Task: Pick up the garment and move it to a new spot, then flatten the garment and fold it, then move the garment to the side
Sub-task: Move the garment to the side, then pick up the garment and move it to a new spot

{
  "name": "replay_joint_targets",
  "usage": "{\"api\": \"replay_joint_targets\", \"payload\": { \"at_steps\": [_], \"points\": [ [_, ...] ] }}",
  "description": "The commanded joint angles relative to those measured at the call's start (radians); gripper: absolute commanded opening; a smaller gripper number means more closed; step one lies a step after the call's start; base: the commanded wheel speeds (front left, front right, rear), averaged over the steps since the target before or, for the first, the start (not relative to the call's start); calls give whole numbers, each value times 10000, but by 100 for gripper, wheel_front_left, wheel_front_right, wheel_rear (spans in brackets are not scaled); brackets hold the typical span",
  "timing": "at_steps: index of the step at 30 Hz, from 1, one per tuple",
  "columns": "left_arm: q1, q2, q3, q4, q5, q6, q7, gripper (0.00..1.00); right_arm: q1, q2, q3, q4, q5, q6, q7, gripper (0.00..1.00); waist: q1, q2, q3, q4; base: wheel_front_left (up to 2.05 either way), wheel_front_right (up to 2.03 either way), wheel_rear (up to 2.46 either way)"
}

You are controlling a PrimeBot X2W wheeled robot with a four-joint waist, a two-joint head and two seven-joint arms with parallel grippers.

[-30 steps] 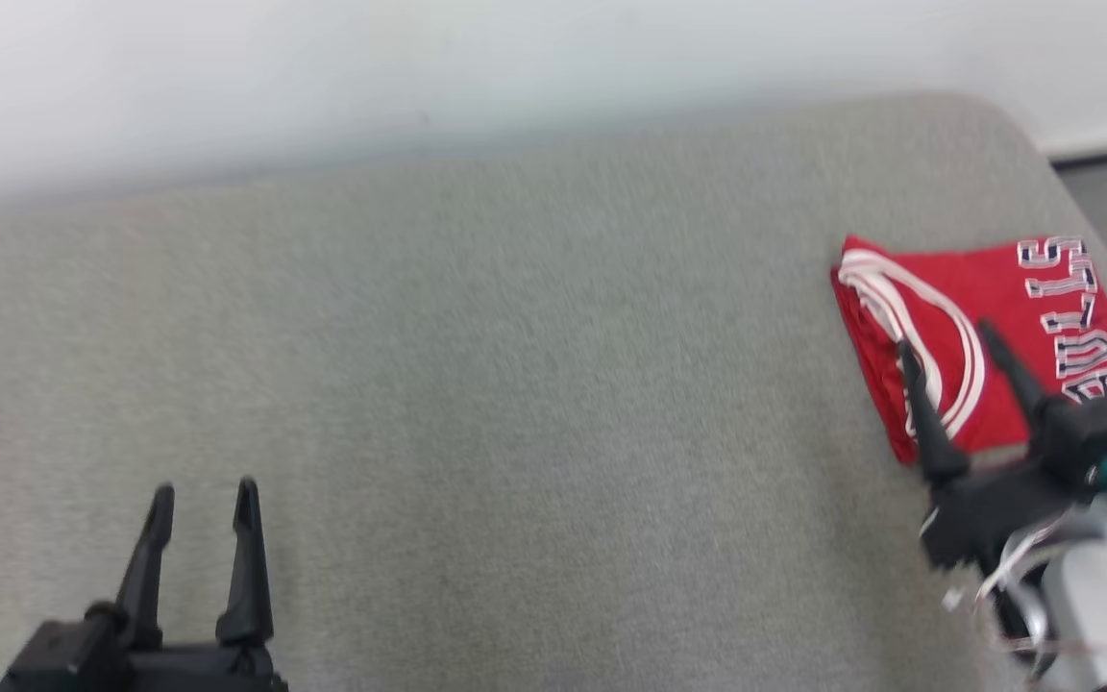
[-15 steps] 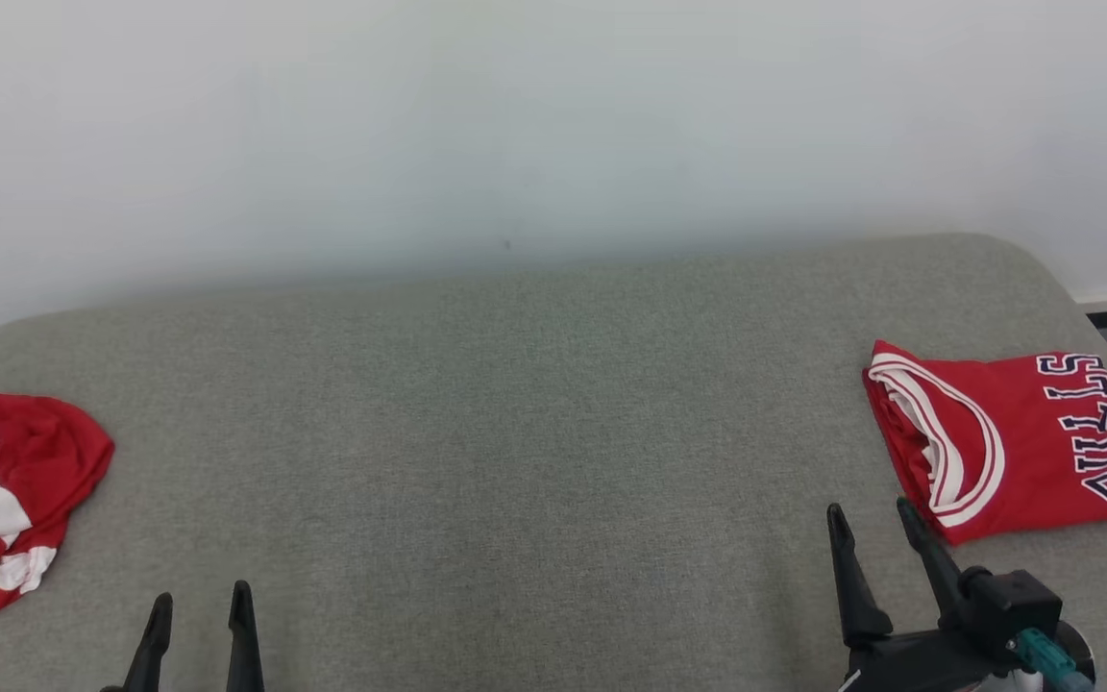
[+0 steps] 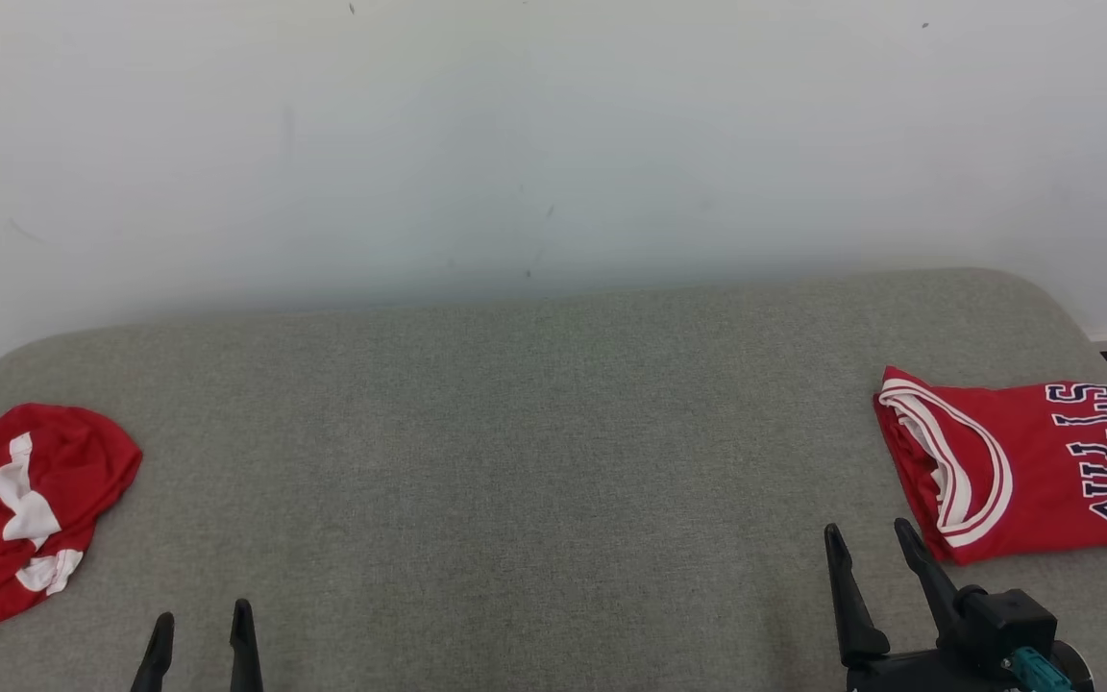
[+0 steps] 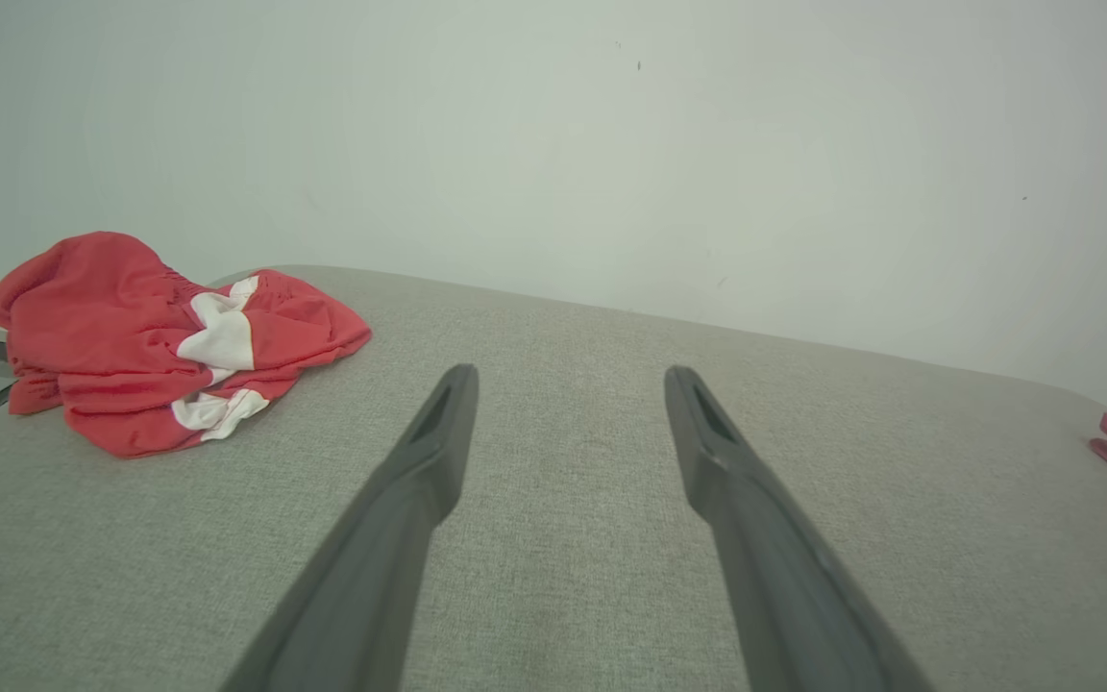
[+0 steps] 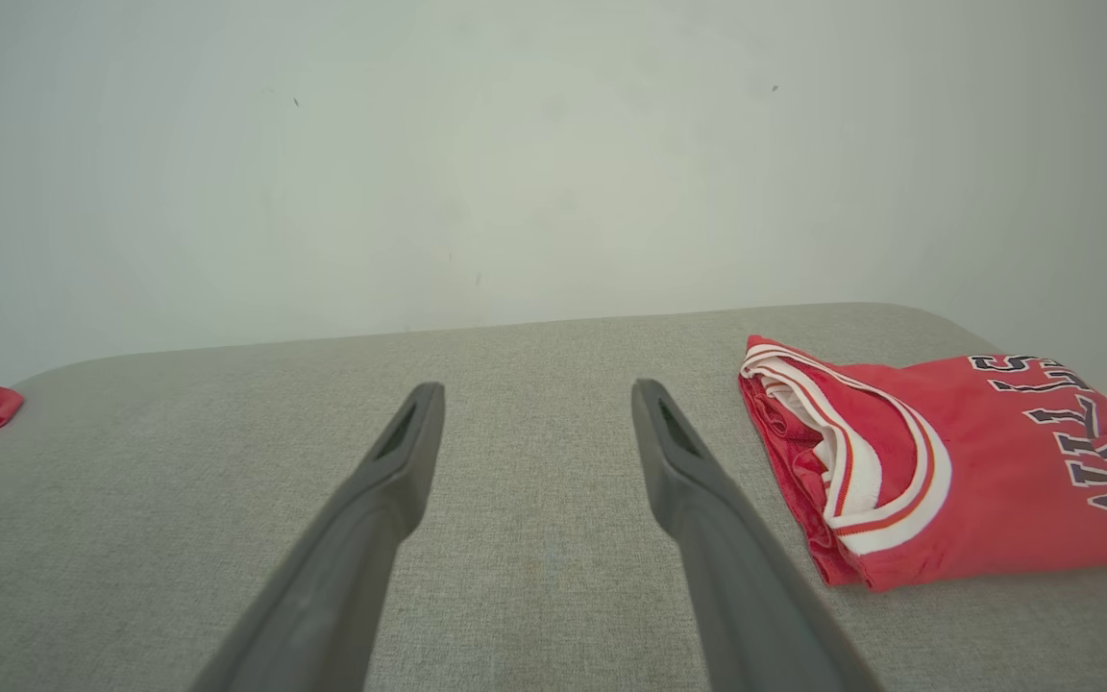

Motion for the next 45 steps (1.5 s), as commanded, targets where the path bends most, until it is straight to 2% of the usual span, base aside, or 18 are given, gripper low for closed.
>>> {"api": "replay_joint_targets", "payload": {
  "at_steps": [1,15,22,45],
  "points": [
    [41,-6,8,-24,-11,7,-4,100,86,37,-20,-41,-74,-28,11,100,0,0,-1,-11,0,0,0],
    [108,-7,-118,-125,-121,166,-3,100,155,136,-109,-140,-185,-28,148,100,0,0,-17,80,0,0,0],
    [136,-4,-118,-162,-155,239,-3,100,90,156,31,-107,-221,-28,200,100,0,0,-28,447,0,0,0],
    [196,14,570,-81,443,-82,-3,100,73,206,682,212,200,-28,-31,100,0,0,-207,3710,0,0,0]
  ]
}}
